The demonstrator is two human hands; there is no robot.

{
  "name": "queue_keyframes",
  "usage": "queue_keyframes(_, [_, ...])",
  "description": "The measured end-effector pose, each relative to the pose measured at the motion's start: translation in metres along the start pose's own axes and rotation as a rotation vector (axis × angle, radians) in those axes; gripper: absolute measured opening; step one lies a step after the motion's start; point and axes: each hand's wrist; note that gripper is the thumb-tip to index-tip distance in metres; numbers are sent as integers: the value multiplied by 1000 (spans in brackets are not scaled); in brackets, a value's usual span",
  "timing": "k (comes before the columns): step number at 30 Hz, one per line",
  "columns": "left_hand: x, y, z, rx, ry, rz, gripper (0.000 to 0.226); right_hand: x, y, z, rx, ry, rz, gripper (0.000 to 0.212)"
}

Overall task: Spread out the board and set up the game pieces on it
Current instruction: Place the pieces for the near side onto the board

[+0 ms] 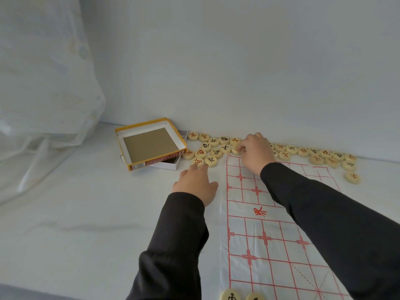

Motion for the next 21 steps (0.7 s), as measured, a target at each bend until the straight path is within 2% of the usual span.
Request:
queue_keyframes(5, [2,1,1,13,-3,-19,60,7,2,1,99,9,-6,34])
queue_keyframes(10, [3,1,2,64,25,-25,59,9,-10,-2,43,116,-11,40])
queue_keyframes(15, [3,0,4,99,89,-24,60,12,-34,2,195,107,-142,45])
queue_keyframes(21, [1,1,6,116,119,-23,61,11,-29,1,127,215,-19,33])
Point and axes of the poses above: each hand's wrist, its own y-axis towards the middle knuckle, its own z-axis out of the palm, x = y × z, and after that the axes turned 8 degrees about -x, right-handed
